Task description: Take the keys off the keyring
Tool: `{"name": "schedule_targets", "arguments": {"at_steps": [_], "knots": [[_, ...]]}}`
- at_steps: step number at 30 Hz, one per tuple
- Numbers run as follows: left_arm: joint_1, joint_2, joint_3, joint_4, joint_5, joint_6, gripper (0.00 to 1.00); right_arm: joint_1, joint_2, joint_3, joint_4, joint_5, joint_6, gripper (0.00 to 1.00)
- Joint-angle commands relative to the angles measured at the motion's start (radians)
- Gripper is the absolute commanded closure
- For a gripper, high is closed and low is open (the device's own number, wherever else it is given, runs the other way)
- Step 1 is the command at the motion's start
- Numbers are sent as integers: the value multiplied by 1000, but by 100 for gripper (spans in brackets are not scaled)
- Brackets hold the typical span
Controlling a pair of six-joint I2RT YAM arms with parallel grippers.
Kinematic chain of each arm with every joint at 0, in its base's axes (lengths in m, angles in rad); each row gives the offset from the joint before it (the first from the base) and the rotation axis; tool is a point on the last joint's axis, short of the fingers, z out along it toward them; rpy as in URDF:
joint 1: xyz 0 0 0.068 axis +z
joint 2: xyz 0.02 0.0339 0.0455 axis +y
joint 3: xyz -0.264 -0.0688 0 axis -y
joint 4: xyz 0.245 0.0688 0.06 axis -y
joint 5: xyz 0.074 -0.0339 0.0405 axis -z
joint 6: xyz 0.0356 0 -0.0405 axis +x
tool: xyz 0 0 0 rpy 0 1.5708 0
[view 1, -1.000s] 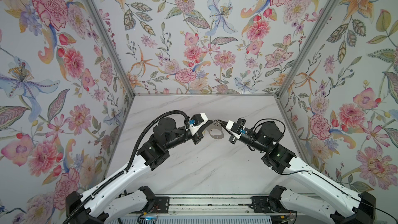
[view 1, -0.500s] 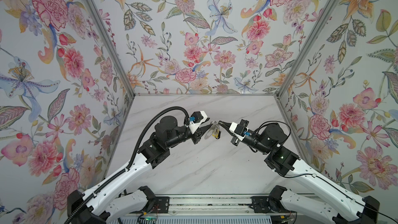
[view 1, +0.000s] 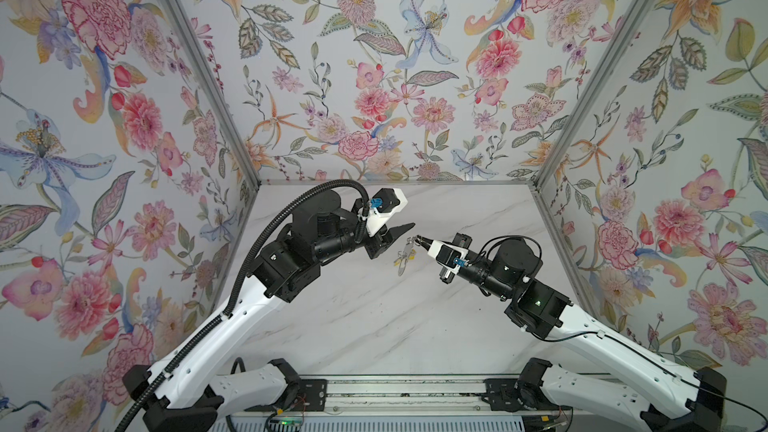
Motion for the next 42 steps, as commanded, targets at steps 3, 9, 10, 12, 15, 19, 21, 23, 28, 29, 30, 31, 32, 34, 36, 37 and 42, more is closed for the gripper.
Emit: {"name": "schedule_targets", "arguments": {"at_steps": [3, 9, 10, 12, 15, 19, 21, 23, 28, 29, 30, 31, 32, 34, 36, 37, 42], "knots": [[10, 79, 97, -191, 17, 61, 51, 25, 6, 49, -17, 49, -60, 100], [9, 101, 121, -272, 60, 70, 51, 34, 12, 53, -25, 79, -83, 100], [9, 96, 117, -270, 60, 66, 51, 33, 14, 52, -26, 83, -85, 100], [10, 83, 110, -271, 56, 62, 51, 35, 19, 56, -31, 89, -92, 100], [9, 62, 106, -276, 24, 59, 51, 38, 25, 60, -36, 102, -100, 100], [9, 49, 86, -276, 59, 54, 53, 39, 26, 58, -36, 108, -104, 100], [9, 53, 74, -284, 54, 52, 55, 41, 26, 58, -36, 110, -103, 100], [8, 56, 61, -289, 55, 53, 59, 43, 25, 58, -33, 114, -104, 100], [9, 58, 41, -294, 15, 61, 64, 48, 21, 61, -39, 107, -105, 100], [9, 63, 45, -293, 8, 57, 66, 49, 21, 62, -39, 105, -105, 100], [9, 70, 51, -295, 7, 58, 67, 52, 22, 64, -40, 105, -105, 100], [9, 78, 59, -300, 6, 59, 68, 54, 22, 63, -41, 104, -107, 100], [9, 84, 63, -304, 4, 61, 68, 53, 22, 63, -41, 105, -108, 100], [9, 91, 67, -305, 11, 64, 70, 55, 23, 65, -41, 103, -108, 100], [10, 93, 70, -302, 26, 66, 71, 57, 23, 66, -44, 103, -110, 100], [9, 92, 67, -301, 34, 70, 71, 58, 24, 66, -44, 105, -110, 100], [10, 84, 56, -280, 29, 80, 83, 64, 26, 74, -48, 102, -115, 100]]}}
